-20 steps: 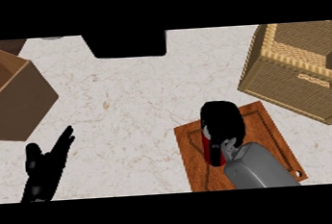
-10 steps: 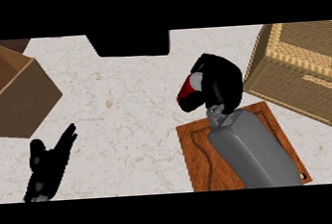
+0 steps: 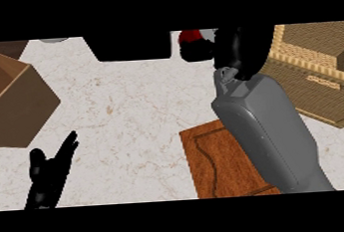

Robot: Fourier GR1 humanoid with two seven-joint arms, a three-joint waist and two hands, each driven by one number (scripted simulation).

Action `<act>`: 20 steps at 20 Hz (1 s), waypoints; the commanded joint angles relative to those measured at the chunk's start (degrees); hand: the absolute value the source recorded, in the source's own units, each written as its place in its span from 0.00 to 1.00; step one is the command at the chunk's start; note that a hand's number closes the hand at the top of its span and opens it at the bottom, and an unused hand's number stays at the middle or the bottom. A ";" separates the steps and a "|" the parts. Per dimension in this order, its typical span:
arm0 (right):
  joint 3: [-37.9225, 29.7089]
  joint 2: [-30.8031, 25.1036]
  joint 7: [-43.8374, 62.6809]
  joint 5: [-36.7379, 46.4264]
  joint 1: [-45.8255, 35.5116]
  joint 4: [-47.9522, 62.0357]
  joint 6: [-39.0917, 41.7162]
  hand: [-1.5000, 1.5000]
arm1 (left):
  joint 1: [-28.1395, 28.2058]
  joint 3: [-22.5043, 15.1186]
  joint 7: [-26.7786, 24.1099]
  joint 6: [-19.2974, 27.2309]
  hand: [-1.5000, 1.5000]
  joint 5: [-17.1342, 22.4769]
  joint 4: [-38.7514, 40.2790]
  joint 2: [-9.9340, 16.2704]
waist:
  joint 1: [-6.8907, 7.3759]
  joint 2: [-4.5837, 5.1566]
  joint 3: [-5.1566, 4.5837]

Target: Pick the can from the cutting board and place it in the basket

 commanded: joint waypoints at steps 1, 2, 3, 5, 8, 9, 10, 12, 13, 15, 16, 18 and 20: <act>-5.17 0.45 10.27 4.00 -8.32 1.63 2.16 1.00 | -0.14 -0.06 1.52 0.48 0.50 -0.06 3.56 -1.10 | -0.79 0.27 -0.58; -8.19 -2.24 7.52 3.75 -8.04 1.54 1.17 1.00 | 1.03 -1.03 2.58 0.69 0.50 -0.23 2.08 -1.83 | -0.87 0.29 -0.54; -9.88 -3.60 6.57 3.61 -8.47 2.28 1.72 1.00 | -0.11 0.96 4.11 -0.50 0.50 1.26 0.90 0.29 | -0.82 0.31 -0.52; -11.80 -2.63 8.26 5.10 -14.80 5.76 2.86 1.00 | -0.65 0.27 1.71 -0.12 0.50 0.35 3.78 -0.89 | -0.56 0.45 -0.58; -12.98 -4.39 7.35 5.12 -11.77 2.07 6.19 1.00 | -0.24 1.11 3.64 -0.29 0.50 1.06 1.22 -0.17 | -1.12 0.21 -0.52; -17.52 -7.40 3.79 1.33 -13.07 4.85 5.73 1.00 | 1.72 0.67 1.85 -0.76 0.50 0.99 0.97 -0.48 | -0.76 0.35 -0.51; -18.09 -8.72 4.92 1.48 -14.25 3.52 9.02 1.00 | 2.42 2.39 1.55 -2.11 0.50 2.01 1.34 1.42 | -0.97 0.20 -0.52; -20.90 -10.47 1.50 0.18 -14.32 8.06 5.89 1.00 | 2.80 -0.46 3.29 -0.39 0.50 0.30 -0.88 -1.13 | -0.52 0.41 -0.49; -20.75 -9.88 0.96 0.08 -11.96 8.04 4.99 1.00 | 0.46 -0.02 6.12 -0.52 0.50 0.98 -2.02 -0.62 | -0.77 0.40 -0.48; -21.28 -11.05 0.30 -0.68 -12.01 7.88 7.11 1.00 | 0.21 0.06 0.62 -0.26 0.50 -0.38 4.42 -1.63 | -1.08 0.41 -0.53; -22.54 -13.22 -1.54 -1.44 -12.70 9.39 7.47 1.00 | 1.09 1.34 2.99 -0.65 0.50 0.93 1.26 -0.46 | -0.77 0.38 -0.50; -24.57 -15.29 -4.46 -2.24 -10.94 12.30 4.85 1.00 | 2.45 -0.28 4.65 -0.62 0.50 0.53 -2.28 -1.20 | -0.57 0.43 -0.48; -23.29 -14.09 -3.72 -1.83 -11.15 13.12 5.73 1.00 | 2.75 0.52 -0.11 -0.95 0.50 -0.11 2.07 -1.22 | -0.66 0.40 -0.52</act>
